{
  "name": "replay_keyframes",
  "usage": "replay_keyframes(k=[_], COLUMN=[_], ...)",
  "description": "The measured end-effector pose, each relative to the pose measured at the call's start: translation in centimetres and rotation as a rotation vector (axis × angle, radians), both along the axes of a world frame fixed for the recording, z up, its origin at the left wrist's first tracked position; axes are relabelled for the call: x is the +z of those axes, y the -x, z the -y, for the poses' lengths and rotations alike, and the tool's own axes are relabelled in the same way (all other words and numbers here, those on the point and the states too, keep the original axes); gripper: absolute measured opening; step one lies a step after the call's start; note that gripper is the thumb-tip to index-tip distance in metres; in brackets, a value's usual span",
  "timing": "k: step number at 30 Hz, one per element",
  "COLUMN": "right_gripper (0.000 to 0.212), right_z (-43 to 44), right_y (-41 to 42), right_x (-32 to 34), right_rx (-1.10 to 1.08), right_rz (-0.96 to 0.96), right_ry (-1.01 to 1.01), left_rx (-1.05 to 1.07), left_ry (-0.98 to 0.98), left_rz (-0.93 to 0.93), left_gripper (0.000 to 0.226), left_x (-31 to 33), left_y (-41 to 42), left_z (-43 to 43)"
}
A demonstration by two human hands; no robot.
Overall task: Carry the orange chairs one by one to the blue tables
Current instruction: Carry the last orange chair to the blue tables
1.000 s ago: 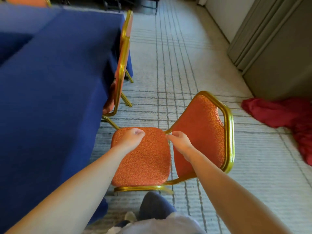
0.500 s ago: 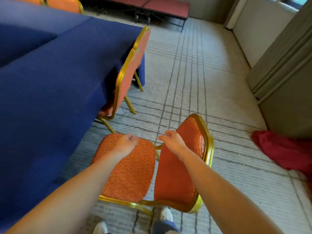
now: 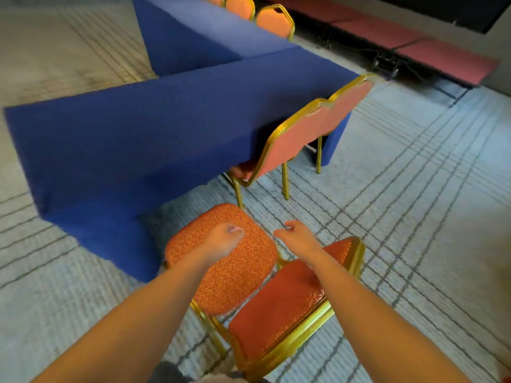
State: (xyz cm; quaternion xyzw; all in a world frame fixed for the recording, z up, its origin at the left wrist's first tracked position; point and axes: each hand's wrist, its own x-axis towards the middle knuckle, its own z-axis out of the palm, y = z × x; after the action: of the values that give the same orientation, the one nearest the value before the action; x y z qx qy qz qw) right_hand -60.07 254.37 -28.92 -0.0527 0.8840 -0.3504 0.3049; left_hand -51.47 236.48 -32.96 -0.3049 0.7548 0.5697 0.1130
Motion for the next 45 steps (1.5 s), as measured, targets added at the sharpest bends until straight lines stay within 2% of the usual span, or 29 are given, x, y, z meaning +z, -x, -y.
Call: replay_keyframes(k=[5,12,17,21,27,29,34,36,37,39,42,45], right_gripper=[0.071,0.067,0.066,0.074,0.07,0.064,0.016,0.014,0.015,0.031,0.052,0.055], right_z=[-0.9,0.0,-0.1,0.0,1.1,1.0,-0.1,-1.0,-1.4,-2.3,-3.2,-3.8], right_y=[0.4,-0.3,-0.6,2.0,7.4,8.8,11.7,12.8,13.4,14.5,15.4,15.8], right_x=[-1.0,-1.8,-2.8,-4.3,-7.6,-8.9,-11.4,-11.8,-12.1,-12.4,-13.1,-13.9], right_rx=[0.161,0.356,0.548,0.675,0.805,0.865,1.012,1.055,1.077,1.109,1.085,1.054], right_rz=[0.021,0.016,0.012,0.026,0.105,0.104,0.081,0.106,0.126,0.173,0.184,0.222], right_ry=[-0.05,-0.124,-0.201,-0.283,-0.336,-0.368,-0.405,-0.445,-0.469,-0.51,-0.653,-0.684], left_rx=[0.058,0.137,0.203,0.323,0.532,0.579,0.626,0.633,0.64,0.656,0.637,0.606], left_ry=[0.012,0.033,0.055,0.032,-0.024,-0.018,0.022,0.035,0.036,0.032,0.032,0.015], left_rz=[0.052,0.039,0.1,0.164,0.291,0.336,0.515,0.575,0.604,0.659,0.71,0.784], left_gripper=[0.041,0.015,0.03,0.029,0.032,0.029,0.027,0.033,0.033,0.032,0.043,0.055], left_x=[0.2,-0.9,-2.8,-4.2,-6.1,-6.4,-7.0,-7.5,-7.6,-7.8,-8.3,-8.5], left_y=[-1.9,-6.6,-9.0,-8.1,-4.8,-3.9,-3.8,-4.4,-4.8,-5.2,-5.4,-4.8], left_z=[-1.4,-3.0,-4.5,-5.6,-7.6,-8.4,-10.6,-11.4,-11.7,-12.2,-12.4,-12.8])
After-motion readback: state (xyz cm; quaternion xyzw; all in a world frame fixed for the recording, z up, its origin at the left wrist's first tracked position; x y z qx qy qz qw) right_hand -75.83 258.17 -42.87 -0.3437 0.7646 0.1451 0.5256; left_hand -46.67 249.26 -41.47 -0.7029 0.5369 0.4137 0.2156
